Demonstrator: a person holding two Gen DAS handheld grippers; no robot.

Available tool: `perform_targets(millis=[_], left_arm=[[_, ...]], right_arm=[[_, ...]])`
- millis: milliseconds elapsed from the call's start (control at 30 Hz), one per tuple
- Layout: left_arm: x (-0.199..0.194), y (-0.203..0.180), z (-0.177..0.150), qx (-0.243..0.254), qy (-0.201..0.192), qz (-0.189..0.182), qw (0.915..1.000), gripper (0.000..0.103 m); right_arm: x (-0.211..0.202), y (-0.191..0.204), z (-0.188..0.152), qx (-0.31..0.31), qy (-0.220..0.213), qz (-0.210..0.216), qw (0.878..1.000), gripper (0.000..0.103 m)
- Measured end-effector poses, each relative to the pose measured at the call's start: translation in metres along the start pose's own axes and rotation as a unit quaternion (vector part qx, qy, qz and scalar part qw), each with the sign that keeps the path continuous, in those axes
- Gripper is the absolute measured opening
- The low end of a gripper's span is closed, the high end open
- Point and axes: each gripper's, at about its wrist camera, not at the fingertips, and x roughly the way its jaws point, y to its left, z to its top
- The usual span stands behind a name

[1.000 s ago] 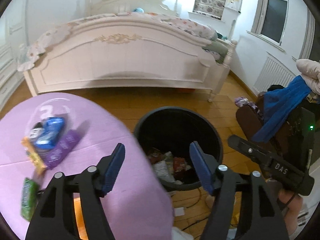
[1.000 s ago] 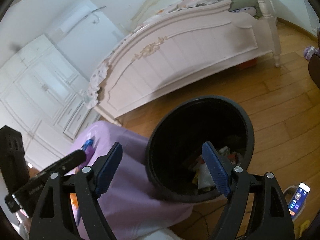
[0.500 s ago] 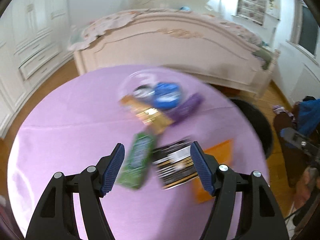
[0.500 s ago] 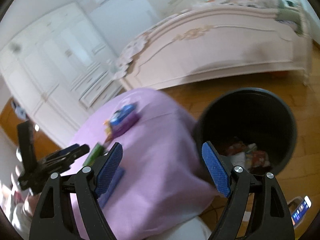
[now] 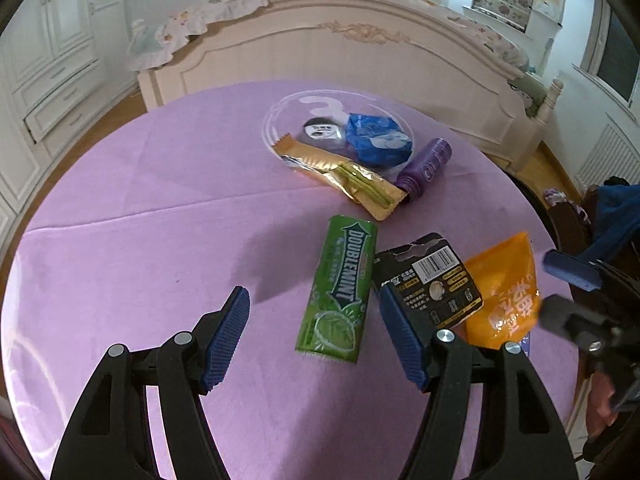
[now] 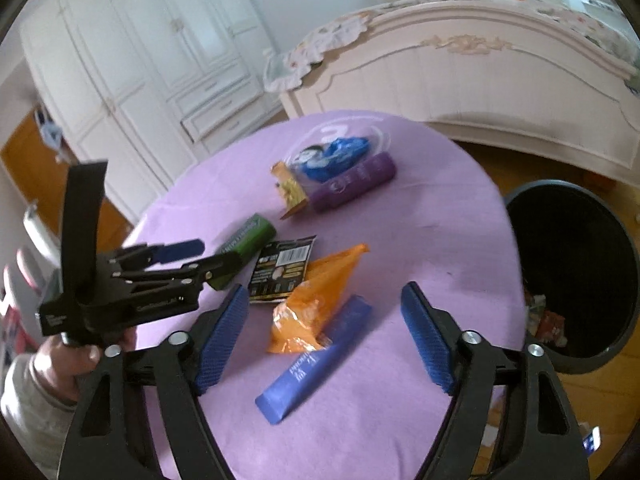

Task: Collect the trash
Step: 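Grasp the green Doublemint gum pack with the left gripper while the right grasps the orange bag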

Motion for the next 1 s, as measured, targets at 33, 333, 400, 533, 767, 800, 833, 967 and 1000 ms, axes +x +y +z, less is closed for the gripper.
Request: perform_targets(millis=[33,333,400,533,767,800,833,967,1000], left_arm=[[0.002,0.0,0.0,0.001,0.001,-0.002,1.0,0.06],[0.004,0.008,0.0,-0.011,-0.004,-0.018,0.9998,0.031],[0.003,0.012,0.001,-0.018,-0.005,-0.019,0.9996,0.031],[-0.008,0.015,-0.002,-0.031,-0.017,-0.021,0.9991,0.031],[-0.045,0.0,0.001,-0.022,-0.055,-0.034,0.9977,0.031],[-0.05,-0.006,0.002,-0.019,-0.061,-0.036,0.9973,0.031],[-0.056,-0.011,0.004,-0.016,-0.067,-0.039,0.9969,0.031],[-0.078,-0.032,0.01,-0.001,-0.09,-0.051,0.9946,0.031],[-0.082,-0.038,0.012,0.003,-0.094,-0.053,0.9942,0.031]], right_arm=[[0.003,0.003,0.003,-0.004,0.004,-0.002,1.0,0.064],[0.027,0.015,0.007,-0.03,0.028,-0.015,0.999,0.032],[0.024,0.016,0.007,-0.031,0.026,-0.012,0.999,0.025],[0.011,0.018,0.006,-0.029,0.008,-0.009,1.0,0.019],[-0.032,0.015,0.014,-0.004,-0.055,0.018,0.998,0.019],[-0.037,0.014,0.016,-0.001,-0.062,0.022,0.998,0.019],[-0.046,0.012,0.018,0.005,-0.075,0.027,0.997,0.019],[-0.077,0.001,0.022,0.023,-0.122,0.033,0.992,0.019],[-0.084,-0.002,0.022,0.026,-0.13,0.032,0.991,0.019]])
